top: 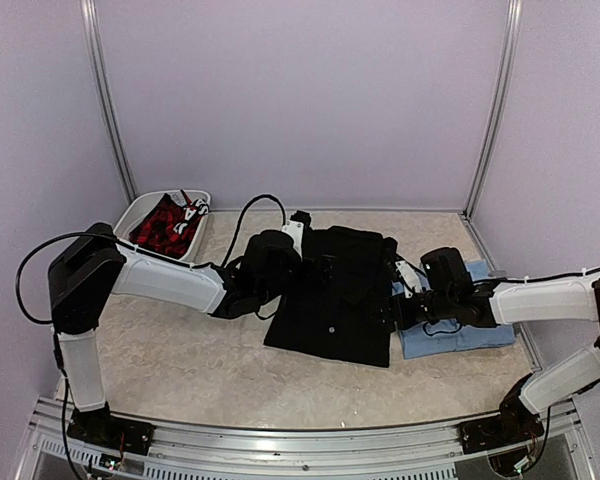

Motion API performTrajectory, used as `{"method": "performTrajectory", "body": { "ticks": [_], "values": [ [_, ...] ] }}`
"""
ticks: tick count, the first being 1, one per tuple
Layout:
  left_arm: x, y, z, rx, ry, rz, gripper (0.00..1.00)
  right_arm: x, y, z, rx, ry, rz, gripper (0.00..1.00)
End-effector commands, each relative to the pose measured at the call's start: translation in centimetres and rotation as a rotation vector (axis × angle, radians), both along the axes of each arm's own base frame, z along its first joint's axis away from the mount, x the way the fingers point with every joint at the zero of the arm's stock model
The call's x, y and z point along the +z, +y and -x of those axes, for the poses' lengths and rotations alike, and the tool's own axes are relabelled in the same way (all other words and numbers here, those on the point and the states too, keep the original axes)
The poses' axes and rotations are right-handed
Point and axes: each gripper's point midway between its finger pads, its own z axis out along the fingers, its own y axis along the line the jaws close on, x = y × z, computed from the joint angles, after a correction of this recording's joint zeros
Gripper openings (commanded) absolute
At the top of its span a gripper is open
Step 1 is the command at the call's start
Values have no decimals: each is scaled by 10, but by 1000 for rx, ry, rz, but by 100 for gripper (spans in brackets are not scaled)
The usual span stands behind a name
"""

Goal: Fold and stack the long sleeve shirts
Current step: Smooth out the 2/3-rectangle-folded shirt at the center of the board.

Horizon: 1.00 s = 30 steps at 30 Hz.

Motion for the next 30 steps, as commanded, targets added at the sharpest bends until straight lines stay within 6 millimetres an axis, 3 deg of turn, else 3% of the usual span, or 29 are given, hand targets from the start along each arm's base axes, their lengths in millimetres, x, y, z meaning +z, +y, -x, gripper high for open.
{"method": "performTrajectory", "body": {
  "ticks": [1, 8, 18, 22, 27, 30],
  "values": [
    [29, 5, -4, 26, -53, 57, 99, 17, 33, 0, 128, -43, -71, 74],
    [27, 17, 0, 33, -25, 51, 99, 14, 60, -15, 184, -22, -107, 72],
    [18, 58, 15, 139, 6, -3, 99, 18, 87, -58, 174, -64, -113, 72],
    [5, 68, 26, 160, 28, -36, 99, 10, 81, -80, 88, -55, -92, 71],
    [1, 74, 45, 172, 29, -73, 99, -5, 59, -107, -65, -19, -33, 72],
    [0, 76, 54, 158, 44, -84, 99, 1, 45, -115, -117, -57, 19, 74]
  ]
}}
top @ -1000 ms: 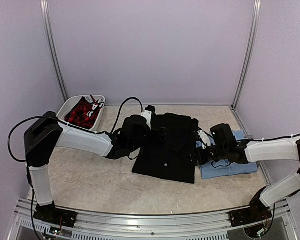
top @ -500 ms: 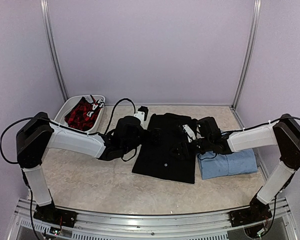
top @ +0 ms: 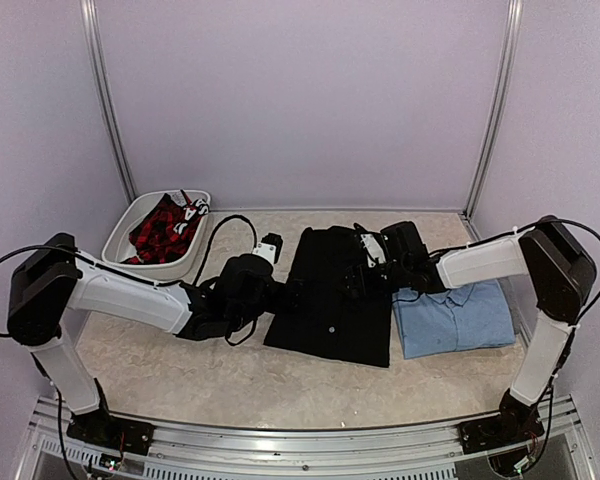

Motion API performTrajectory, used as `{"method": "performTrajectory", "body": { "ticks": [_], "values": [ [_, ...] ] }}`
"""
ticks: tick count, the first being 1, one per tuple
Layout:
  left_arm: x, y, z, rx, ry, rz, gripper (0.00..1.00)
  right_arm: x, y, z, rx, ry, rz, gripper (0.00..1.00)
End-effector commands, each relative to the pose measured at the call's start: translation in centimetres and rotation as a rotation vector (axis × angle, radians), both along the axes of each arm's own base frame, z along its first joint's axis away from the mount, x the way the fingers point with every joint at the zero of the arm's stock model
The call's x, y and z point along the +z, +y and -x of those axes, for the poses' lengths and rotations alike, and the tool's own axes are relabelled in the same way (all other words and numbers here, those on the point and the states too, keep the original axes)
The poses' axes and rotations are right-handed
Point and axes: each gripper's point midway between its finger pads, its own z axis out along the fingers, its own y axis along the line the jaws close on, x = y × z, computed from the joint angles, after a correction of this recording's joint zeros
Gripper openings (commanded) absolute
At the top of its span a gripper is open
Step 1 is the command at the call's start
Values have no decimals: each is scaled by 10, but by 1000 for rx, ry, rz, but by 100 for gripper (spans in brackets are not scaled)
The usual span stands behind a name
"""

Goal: Fold and stack the long sleeve shirts
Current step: Smooth out the 2/3-rectangle-folded shirt at the center of the board, then move the 2/3-rectangle-folded shirt to the center of the board.

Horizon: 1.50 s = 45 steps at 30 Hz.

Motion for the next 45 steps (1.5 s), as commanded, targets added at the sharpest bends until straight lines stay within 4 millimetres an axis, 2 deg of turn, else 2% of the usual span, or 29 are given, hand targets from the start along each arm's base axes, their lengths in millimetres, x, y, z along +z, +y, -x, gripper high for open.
{"method": "performTrajectory", "body": {
  "ticks": [1, 6, 8, 12, 14, 16, 20, 21, 26, 27, 28, 31, 32, 35, 37, 40, 42, 45],
  "values": [
    [15, 10, 13, 17, -2, 11, 99, 10, -25, -20, -123, -53, 78, 75],
    [25, 24, 20, 37, -3, 41, 99, 44, -37, -9, -103, -149, 104, 83],
    [31, 30, 20, 53, -16, 39, 99, 52, -39, 0, -72, -167, 115, 97],
    [35, 27, 19, 26, -22, 5, 99, 62, -41, 25, -37, -205, 160, 99],
    [38, 13, 18, -32, -18, -18, 99, 64, -49, 35, -62, -194, 159, 99],
    [41, -9, 20, -130, -9, -28, 99, 69, -60, 42, -103, -198, 145, 97],
    [30, -63, 25, -328, 43, -69, 99, 73, -85, 53, -204, -203, 133, 96],
    [17, -77, 26, -369, 67, -93, 99, 74, -89, 55, -218, -204, 132, 96],
    [-8, -135, 39, -550, 137, -88, 99, 67, -108, 56, -294, -170, 181, 96],
    [-9, -143, 41, -576, 150, -80, 99, 65, -111, 55, -306, -160, 191, 96],
    [-21, -152, 45, -614, 184, -79, 99, 63, -113, 55, -316, -153, 198, 96],
    [-39, -168, 45, -647, 237, -89, 99, 61, -118, 55, -326, -144, 194, 96],
    [-54, -171, 45, -649, 257, -102, 99, 62, -118, 56, -325, -145, 188, 96],
    [-89, -169, 43, -627, 325, -141, 99, 61, -117, 58, -317, -143, 177, 96],
    [-104, -167, 42, -619, 349, -145, 99, 58, -117, 59, -310, -134, 177, 96],
    [-125, -162, 46, -621, 390, -154, 99, 51, -116, 63, -297, -116, 177, 96],
    [-132, -160, 47, -615, 394, -149, 99, 47, -116, 65, -290, -107, 181, 96],
    [-144, -146, 55, -597, 424, -148, 99, 45, -115, 69, -276, -98, 178, 96]
  ]
}}
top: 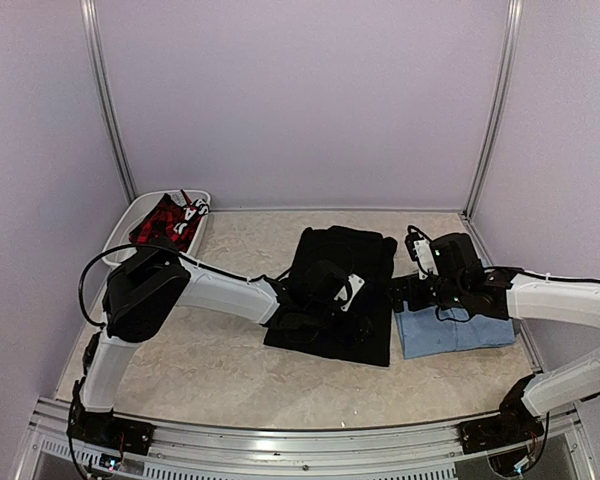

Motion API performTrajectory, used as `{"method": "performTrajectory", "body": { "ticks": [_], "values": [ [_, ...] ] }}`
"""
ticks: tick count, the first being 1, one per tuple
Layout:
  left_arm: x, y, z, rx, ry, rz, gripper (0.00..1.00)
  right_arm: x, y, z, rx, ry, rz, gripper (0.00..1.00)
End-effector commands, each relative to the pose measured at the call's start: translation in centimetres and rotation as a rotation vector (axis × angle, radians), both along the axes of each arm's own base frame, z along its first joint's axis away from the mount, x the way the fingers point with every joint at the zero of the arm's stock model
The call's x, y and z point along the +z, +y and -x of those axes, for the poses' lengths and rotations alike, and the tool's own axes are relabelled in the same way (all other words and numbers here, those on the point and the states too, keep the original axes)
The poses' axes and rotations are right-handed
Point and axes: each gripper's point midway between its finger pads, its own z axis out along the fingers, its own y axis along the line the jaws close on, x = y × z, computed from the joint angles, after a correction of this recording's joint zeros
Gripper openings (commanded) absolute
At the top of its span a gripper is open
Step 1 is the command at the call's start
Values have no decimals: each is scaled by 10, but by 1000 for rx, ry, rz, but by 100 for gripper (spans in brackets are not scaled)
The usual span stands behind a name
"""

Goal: Fold and stack the long sleeve shirts
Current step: Move the 2/3-rectangle-folded shirt to the center of the board, then pick up the 2/3-rectangle-folded shirt from the center of the board.

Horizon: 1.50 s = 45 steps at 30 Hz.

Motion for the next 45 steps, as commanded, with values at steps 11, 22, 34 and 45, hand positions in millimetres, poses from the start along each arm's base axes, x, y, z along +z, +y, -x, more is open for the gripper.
{"method": "performTrajectory", "body": {
  "ticks": [11, 22, 34, 45],
  "values": [
    [-42, 85, 53, 85, 148, -89, 99, -3, 4, 17, 75, 44, -22, 96],
    [74, 82, 55, 38, -64, 112, 99, -3, 44, 43, 277, 18, -20, 95],
    [119, 206, -4, 476, -56, 141, 99, 5, 127, 99, 572, -112, 131, 96],
    [146, 292, -25, 673, -83, 146, 99, -54, 209, 145, 906, -131, 442, 88]
  ]
}}
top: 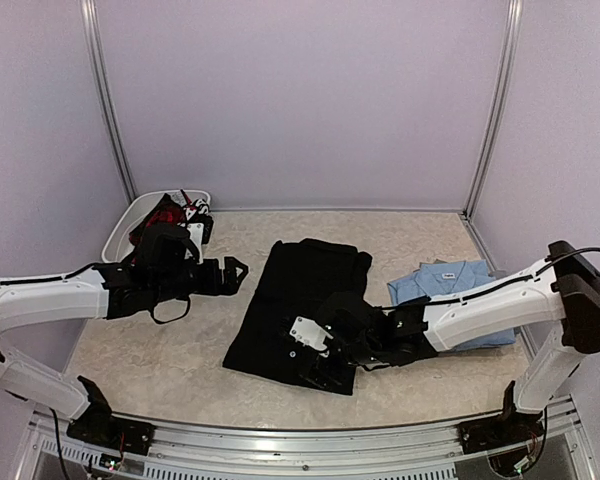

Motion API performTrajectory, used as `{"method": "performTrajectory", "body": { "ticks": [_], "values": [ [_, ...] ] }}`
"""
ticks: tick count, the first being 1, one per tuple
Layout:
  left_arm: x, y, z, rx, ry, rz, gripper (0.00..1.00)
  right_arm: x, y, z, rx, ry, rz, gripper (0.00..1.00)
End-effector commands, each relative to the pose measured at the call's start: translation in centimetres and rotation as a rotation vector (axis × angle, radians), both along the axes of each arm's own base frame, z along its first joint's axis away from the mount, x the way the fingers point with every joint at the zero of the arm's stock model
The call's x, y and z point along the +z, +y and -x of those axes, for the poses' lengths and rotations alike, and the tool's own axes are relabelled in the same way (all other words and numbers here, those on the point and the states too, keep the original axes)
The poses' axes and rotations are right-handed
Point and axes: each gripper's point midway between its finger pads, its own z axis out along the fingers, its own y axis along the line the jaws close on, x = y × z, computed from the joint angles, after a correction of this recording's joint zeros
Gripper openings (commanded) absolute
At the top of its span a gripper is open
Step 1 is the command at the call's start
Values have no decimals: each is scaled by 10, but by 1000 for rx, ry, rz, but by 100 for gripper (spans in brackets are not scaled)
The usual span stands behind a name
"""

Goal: Fold and stack the long sleeve shirts
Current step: Pick up the 2/3-rectangle-folded shirt from the center of the board.

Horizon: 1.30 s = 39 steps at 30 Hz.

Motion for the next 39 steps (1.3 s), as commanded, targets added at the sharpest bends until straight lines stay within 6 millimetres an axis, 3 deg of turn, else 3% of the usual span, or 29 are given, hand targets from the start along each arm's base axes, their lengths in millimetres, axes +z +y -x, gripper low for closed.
{"method": "performTrajectory", "body": {
  "ticks": [1, 6, 11, 16, 20, 24, 27, 30, 33, 39],
  "values": [
    [5, 13, 2, 29, 9, -38, 99, -13, 17, 20, 145, -58, 106, 87],
    [-8, 1, 15, -75, 44, -73, 99, -19, 13, 36, 180, -39, 141, 84],
    [-24, -34, 73, -320, -7, -208, 99, -22, -15, 43, 120, 8, 168, 83],
    [-60, -38, 118, -450, 85, -312, 92, -34, -42, 53, 32, 78, 216, 79],
    [-51, -55, 147, -605, 16, -323, 91, -43, -54, 62, -6, 116, 231, 79],
    [-29, -67, 151, -682, -77, -371, 88, -45, -58, 65, -38, 128, 200, 78],
    [-30, -73, 153, -784, -109, -526, 88, -45, -60, 64, -50, 122, 179, 78],
    [-57, -63, 155, -886, -71, -724, 88, -46, -61, 62, -54, 111, 179, 78],
    [-86, -56, 164, -983, -32, -813, 88, -49, -63, 61, -58, 101, 189, 78],
    [-113, -34, 161, -1042, -57, -891, 90, -53, -64, 60, -53, 94, 192, 75]
  ]
}}
